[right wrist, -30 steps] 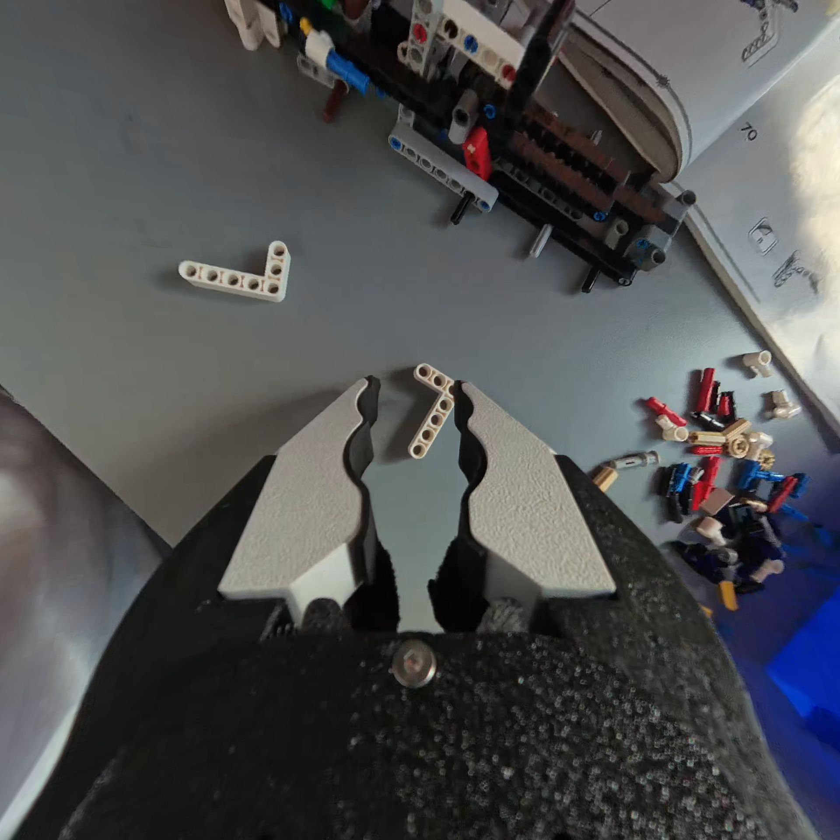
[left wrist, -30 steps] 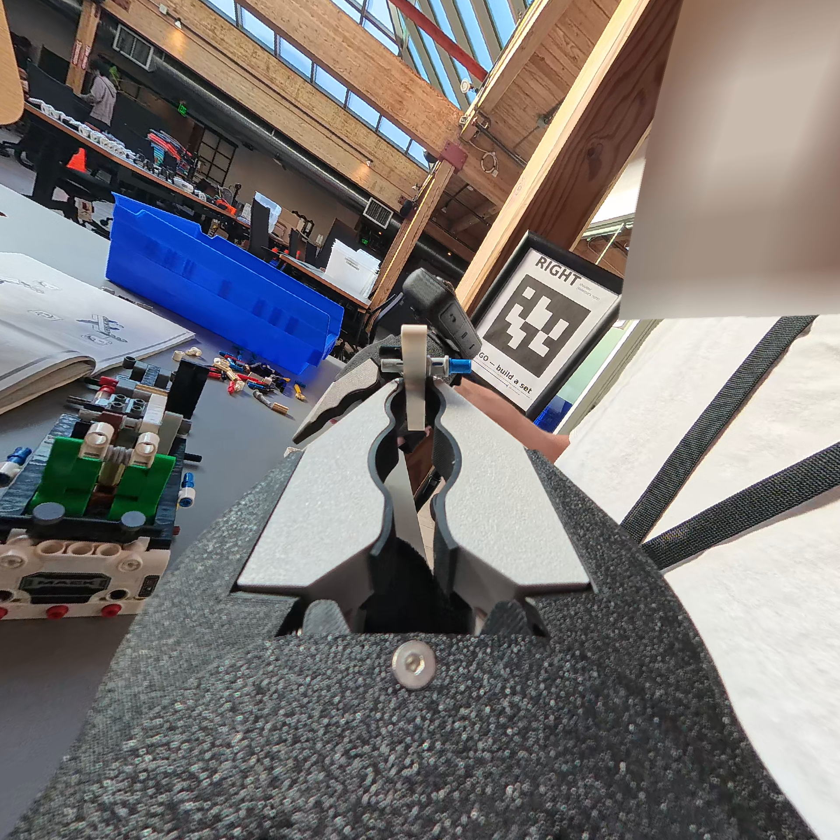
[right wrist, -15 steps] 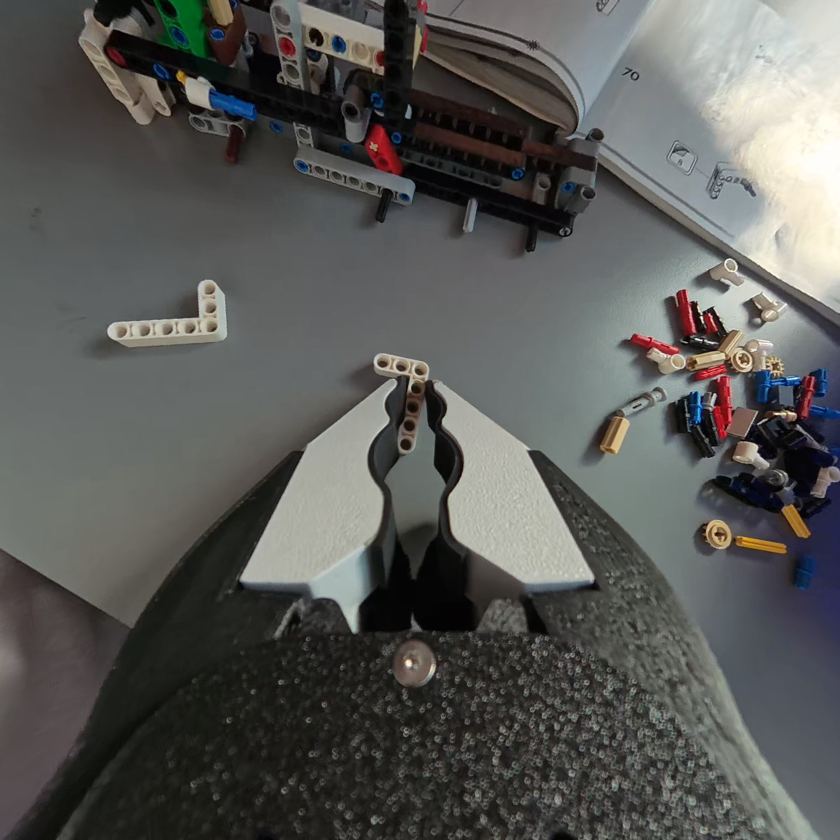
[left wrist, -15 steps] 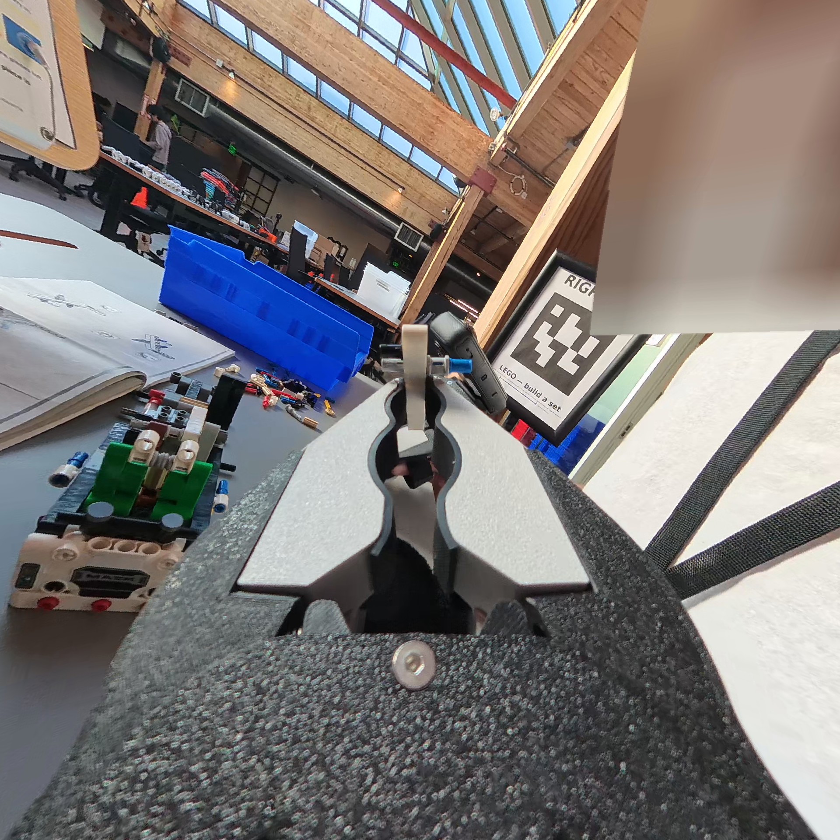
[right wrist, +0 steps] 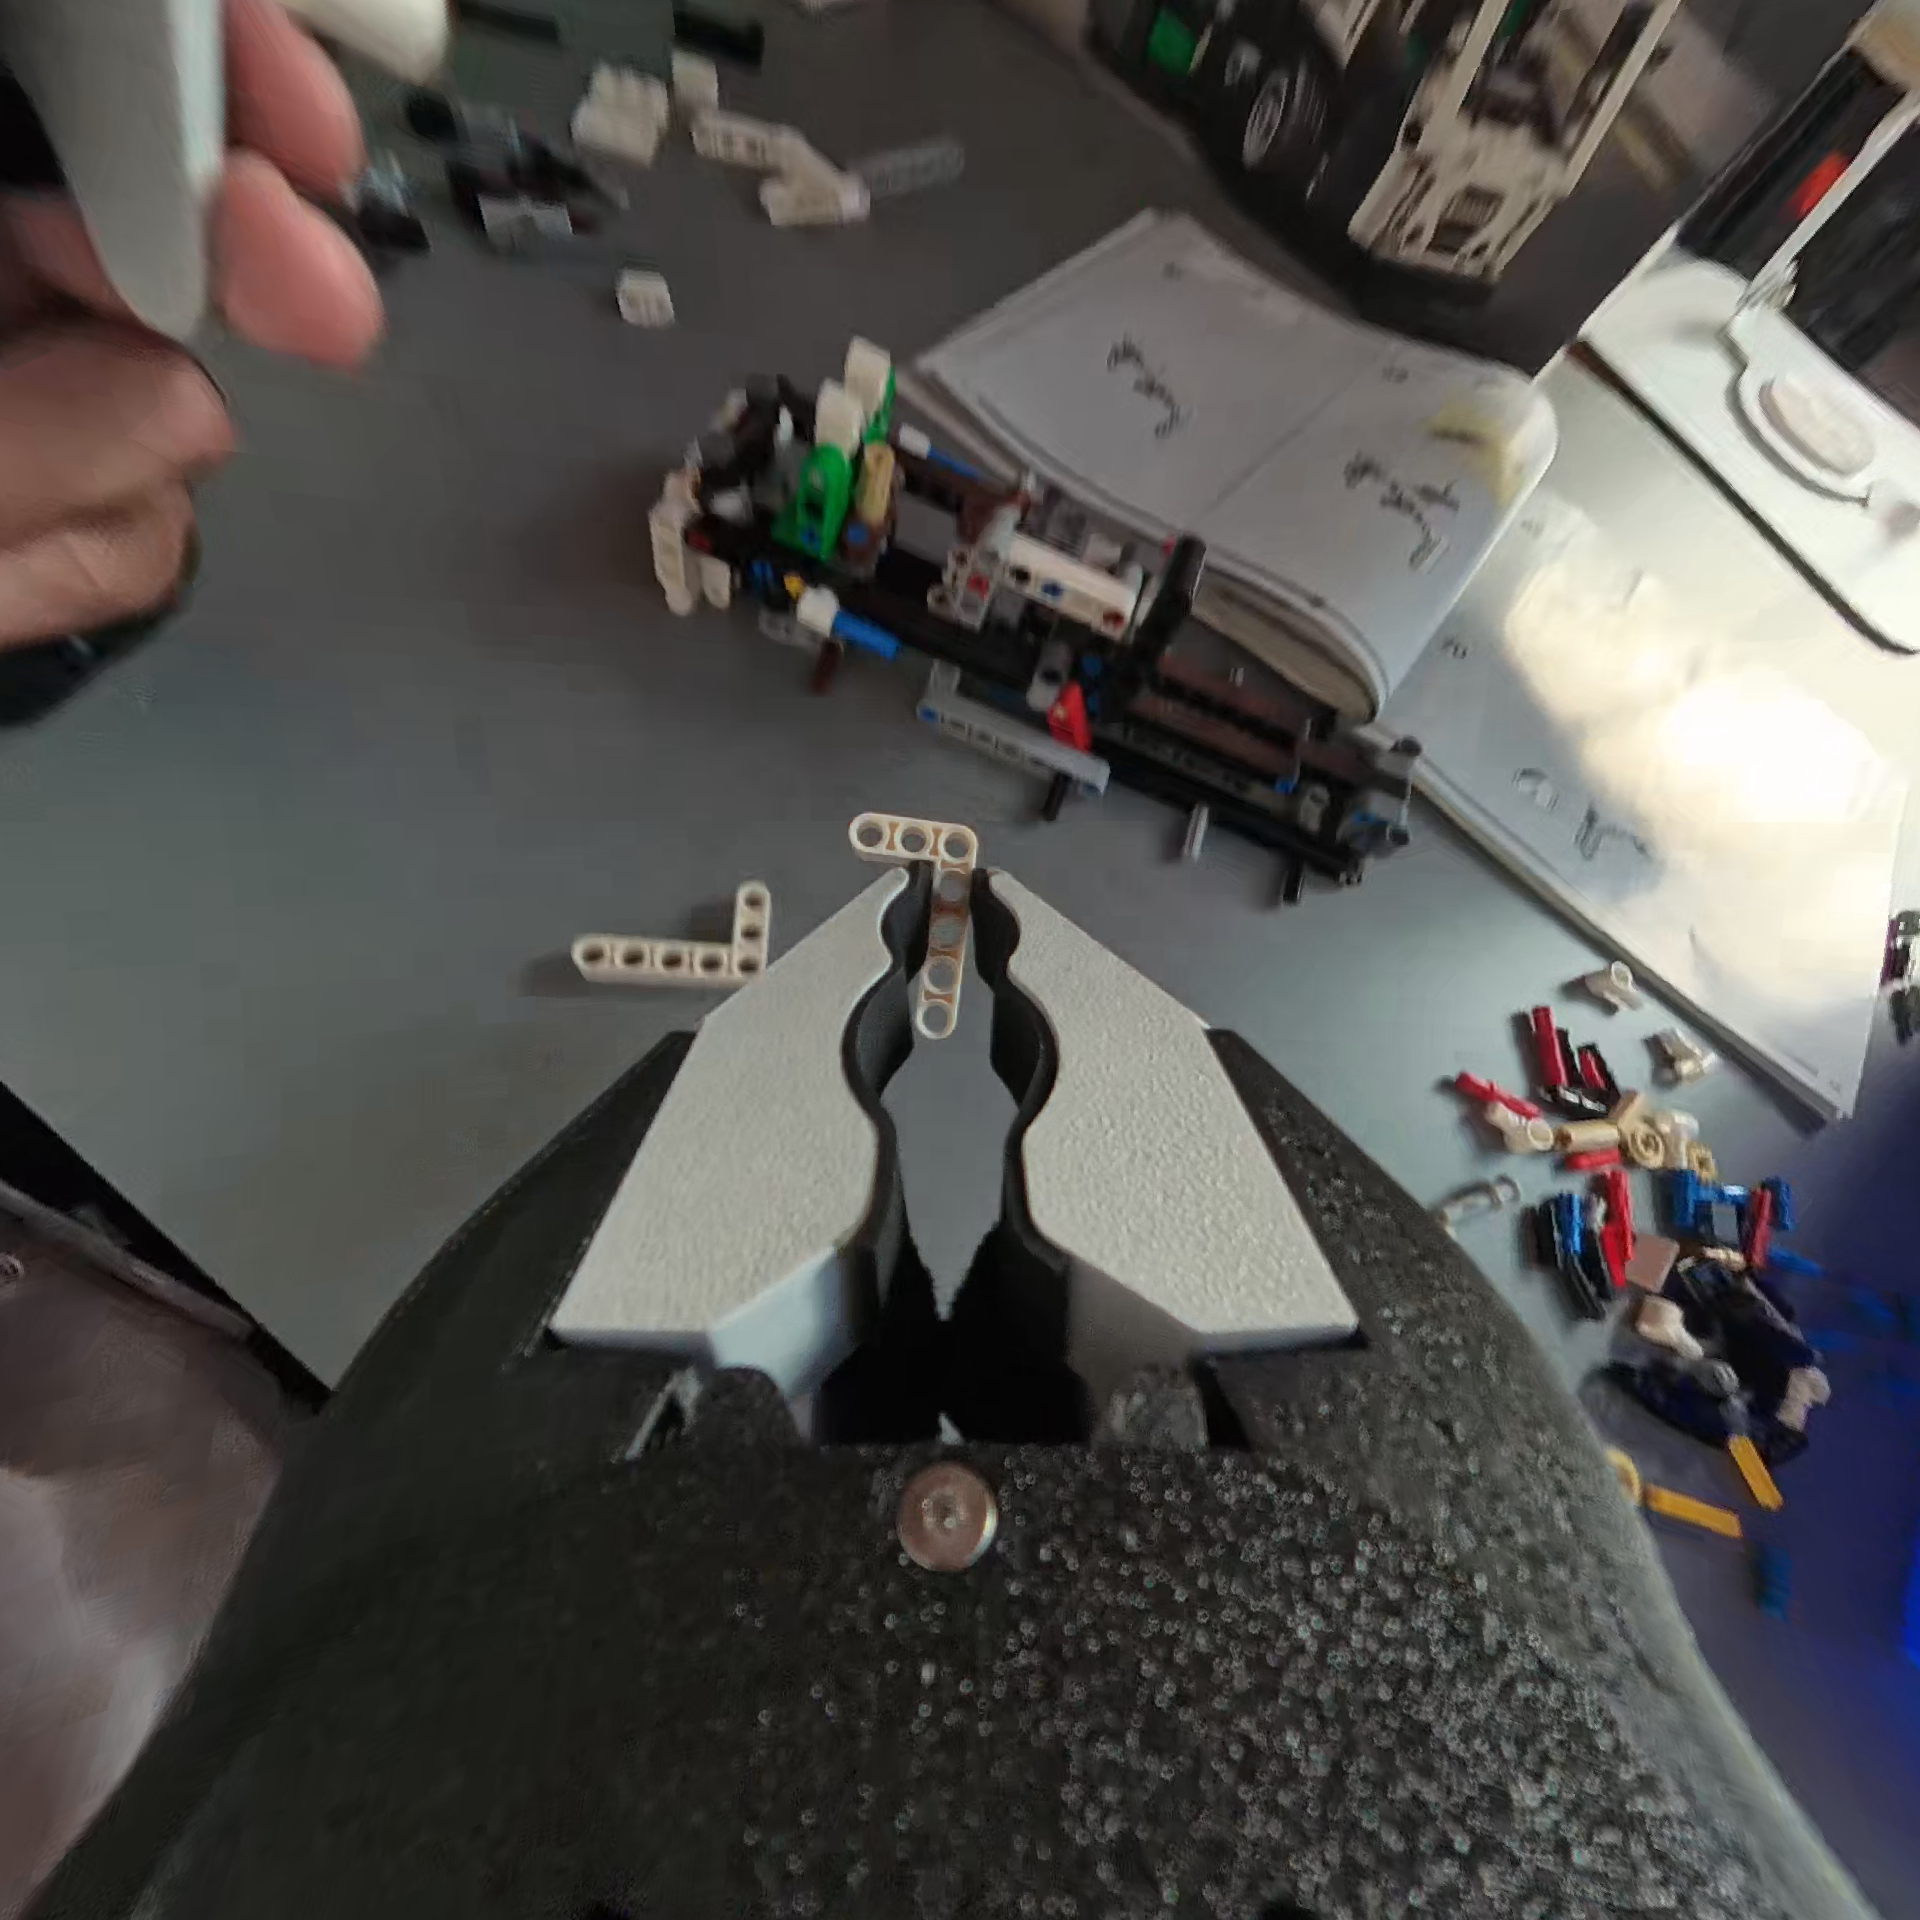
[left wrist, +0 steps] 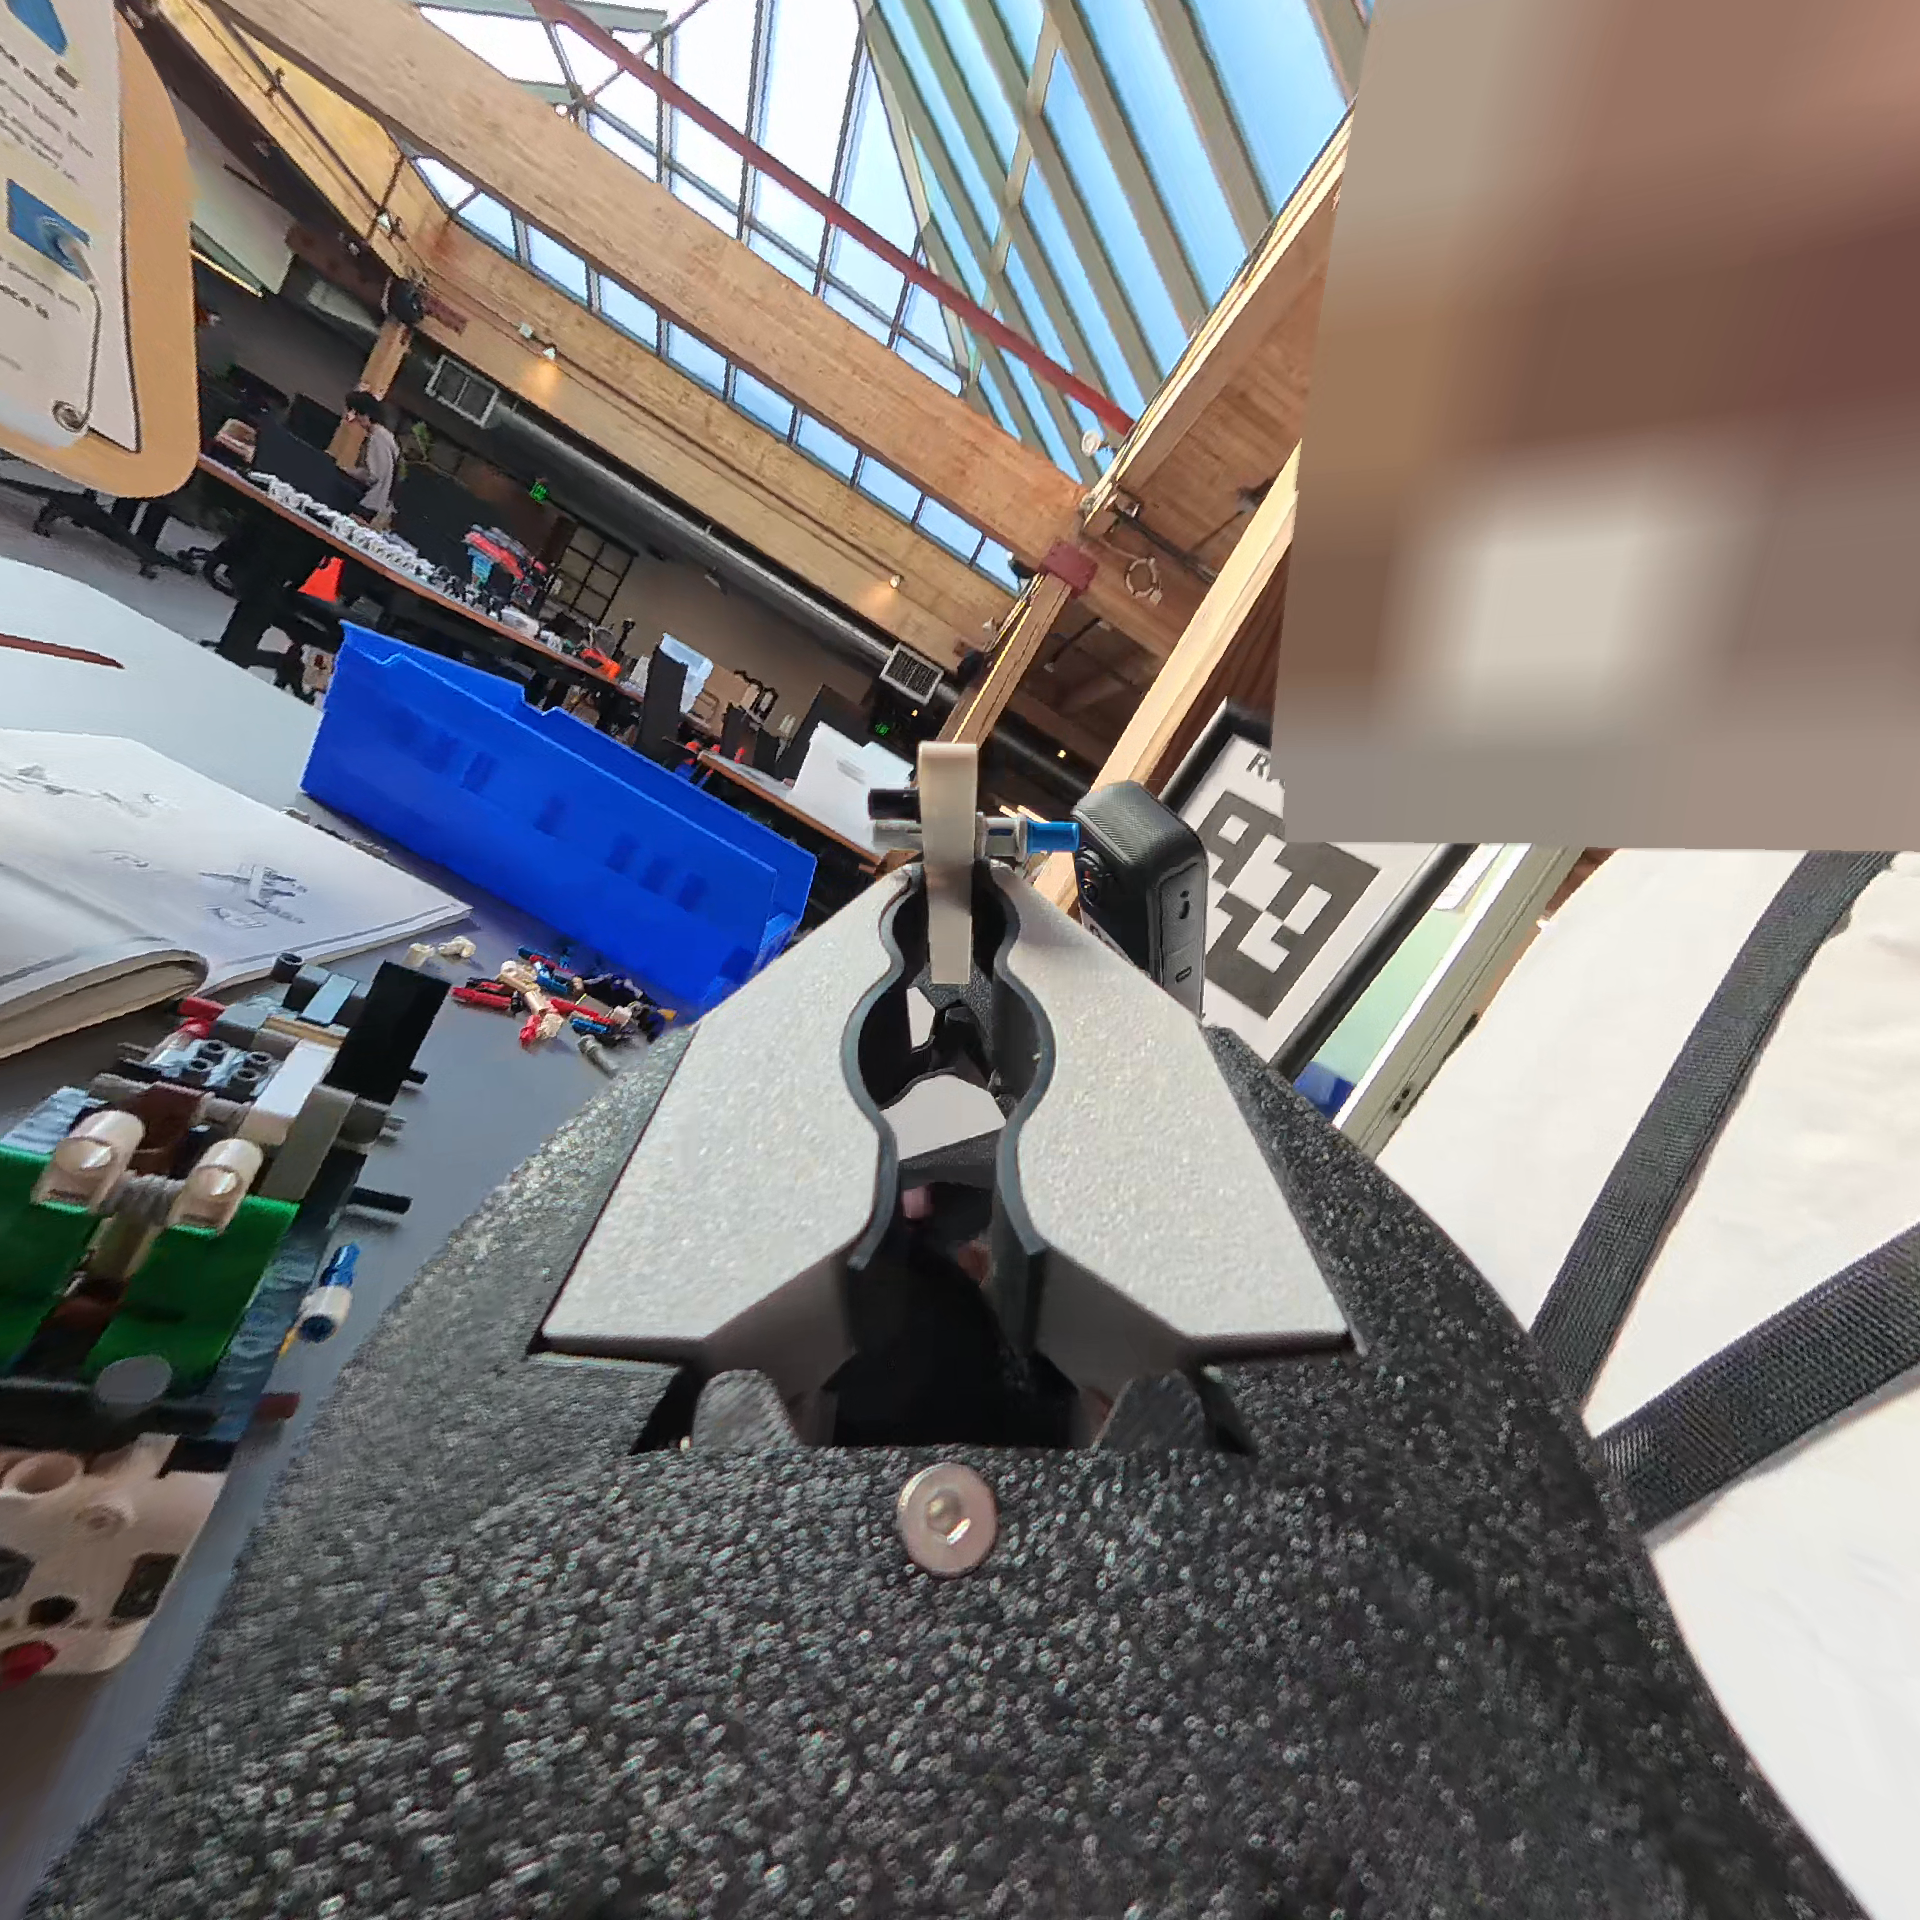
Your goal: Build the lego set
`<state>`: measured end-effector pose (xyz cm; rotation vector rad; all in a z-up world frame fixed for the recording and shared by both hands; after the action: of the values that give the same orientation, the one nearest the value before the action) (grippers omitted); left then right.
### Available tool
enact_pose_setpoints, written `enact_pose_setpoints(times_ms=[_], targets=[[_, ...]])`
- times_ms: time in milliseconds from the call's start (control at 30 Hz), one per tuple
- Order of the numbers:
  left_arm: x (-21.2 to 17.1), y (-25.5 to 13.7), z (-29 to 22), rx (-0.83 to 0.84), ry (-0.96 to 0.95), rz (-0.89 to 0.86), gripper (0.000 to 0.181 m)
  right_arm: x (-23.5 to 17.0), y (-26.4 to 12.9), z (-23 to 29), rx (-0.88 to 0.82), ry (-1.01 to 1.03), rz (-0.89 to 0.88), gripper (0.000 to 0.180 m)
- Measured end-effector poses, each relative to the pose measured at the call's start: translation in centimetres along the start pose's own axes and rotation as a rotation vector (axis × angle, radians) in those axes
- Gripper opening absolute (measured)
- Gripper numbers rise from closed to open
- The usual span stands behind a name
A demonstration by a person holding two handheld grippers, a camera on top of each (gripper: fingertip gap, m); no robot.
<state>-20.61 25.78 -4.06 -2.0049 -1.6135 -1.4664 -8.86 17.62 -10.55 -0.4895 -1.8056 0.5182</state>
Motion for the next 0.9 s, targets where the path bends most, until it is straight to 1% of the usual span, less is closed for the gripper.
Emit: enact_pose_setpoints(times_ms=[67,100,167,267,300,333,367,467,567,700,833,900], targets=[[-0.3,-0.6,0.1,0.04,0.048,0.08,0.005,-3.1,0.0,-0.3,-0.001,-0.046,0.23,0.007],[-0.4,-1.0,0.2,0.066,0.074,0.115,0.005,-4.2,-0.1,-0.4,-0.014,-0.049,0.294,0.007],[-0.4,-1.7,0.3,0.108,0.11,0.149,0.005,-4.5,-0.7,-0.3,-0.009,0.022,0.281,0.007],[-0.1,-2.3,0.1,0.129,0.099,0.138,0.005,-5.0,-1.0,-0.4,-0.014,0.131,0.288,0.008],[0.0,-2.5,0.1,0.136,0.097,0.129,0.006,-5.0,-1.1,-0.3,0.003,0.159,0.28,0.017],[0.1,-2.6,0.0,0.144,0.098,0.123,0.005,-5.0,-1.5,-0.3,0.011,0.18,0.259,0.022],[0.1,-2.7,-0.1,0.15,0.101,0.119,0.006,-5.1,-2.0,-0.4,0.017,0.192,0.235,0.021],[0.0,-2.9,-0.5,0.162,0.111,0.12,0.006,-5.9,-3.5,-0.7,0.046,0.204,0.22,0.02],[-0.3,-2.9,-0.6,0.149,0.098,0.119,0.006,-6.5,-3.4,-0.3,0.078,0.219,0.225,0.02],[-0.5,-2.7,-0.4,0.129,0.072,0.115,0.006,-5.3,-3.0,2.0,0.196,0.241,0.153,0.02],[-0.3,-2.8,-0.7,0.128,0.088,0.12,0.006,-4.5,-3.5,0.4,0.16,0.174,0.091,0.02],[-0.2,-2.9,-0.8,0.127,0.092,0.124,0.006,-4.2,-3.3,-0.7,0.208,0.14,0.023,0.026]])
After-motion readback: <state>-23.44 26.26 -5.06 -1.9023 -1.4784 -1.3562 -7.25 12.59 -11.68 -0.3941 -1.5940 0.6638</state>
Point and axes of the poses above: each gripper's, where its closed fingertips meet, y out along the fingers, x out of its top, z = x × y across the jaws, the point moved 6 cm from there along -y, back along the fingers, and after that the axes turned 2 degrees about -x, right-handed, at the moved point
